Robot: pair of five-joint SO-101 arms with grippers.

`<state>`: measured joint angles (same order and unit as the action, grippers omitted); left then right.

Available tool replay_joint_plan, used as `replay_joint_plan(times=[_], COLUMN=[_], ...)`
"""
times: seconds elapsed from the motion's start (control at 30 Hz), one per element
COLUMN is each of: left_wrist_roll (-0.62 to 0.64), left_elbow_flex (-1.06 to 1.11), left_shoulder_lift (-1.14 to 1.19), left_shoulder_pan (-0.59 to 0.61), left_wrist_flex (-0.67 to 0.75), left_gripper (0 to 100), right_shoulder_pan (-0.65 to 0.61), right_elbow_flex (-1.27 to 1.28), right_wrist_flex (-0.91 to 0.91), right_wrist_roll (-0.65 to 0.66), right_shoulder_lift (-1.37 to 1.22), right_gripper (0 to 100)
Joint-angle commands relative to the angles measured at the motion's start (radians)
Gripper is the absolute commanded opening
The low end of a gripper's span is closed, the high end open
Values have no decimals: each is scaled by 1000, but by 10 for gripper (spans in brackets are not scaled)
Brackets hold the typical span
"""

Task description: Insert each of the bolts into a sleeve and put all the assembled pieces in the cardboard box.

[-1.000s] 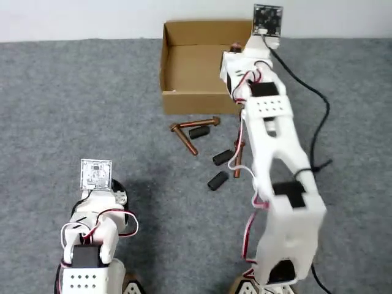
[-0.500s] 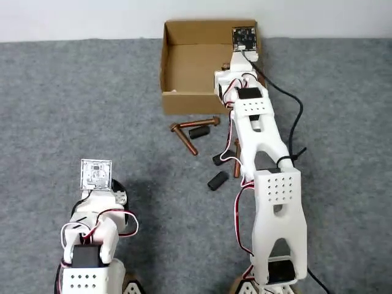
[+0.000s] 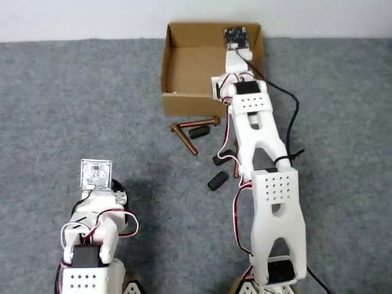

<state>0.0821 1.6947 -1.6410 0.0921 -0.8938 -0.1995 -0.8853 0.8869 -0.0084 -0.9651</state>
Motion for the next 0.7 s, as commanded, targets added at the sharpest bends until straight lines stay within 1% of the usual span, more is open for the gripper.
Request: replay_joint_plan(times=[0.0, 0.17, 0.33, 0.47, 0.5, 0.67], left_wrist_roll=[-8, -8, -8, -8, -8, -8], left_elbow_flex=[-5, -5, -5, -5, -5, -5], left_shoulder_lift=[2, 2, 2, 2, 2, 0], left_shoulder_pan=[5, 6, 6, 8, 8, 8], left_wrist_flex=[0, 0, 0, 0, 0, 0], left_gripper=[6, 6, 6, 6, 6, 6], right_shoulder_pan=[-19, -45, -88, -113, -116, -107], right_elbow_flex=[-138, -275, -397, -476, -480, -408], right_wrist_flex=[137, 395, 684, 878, 911, 911], right_wrist_roll=[9, 3, -3, -104, -124, -161], right_shoulder_lift=[88, 117, 116, 111, 111, 179], right_gripper=[71, 29, 29, 33, 33, 33])
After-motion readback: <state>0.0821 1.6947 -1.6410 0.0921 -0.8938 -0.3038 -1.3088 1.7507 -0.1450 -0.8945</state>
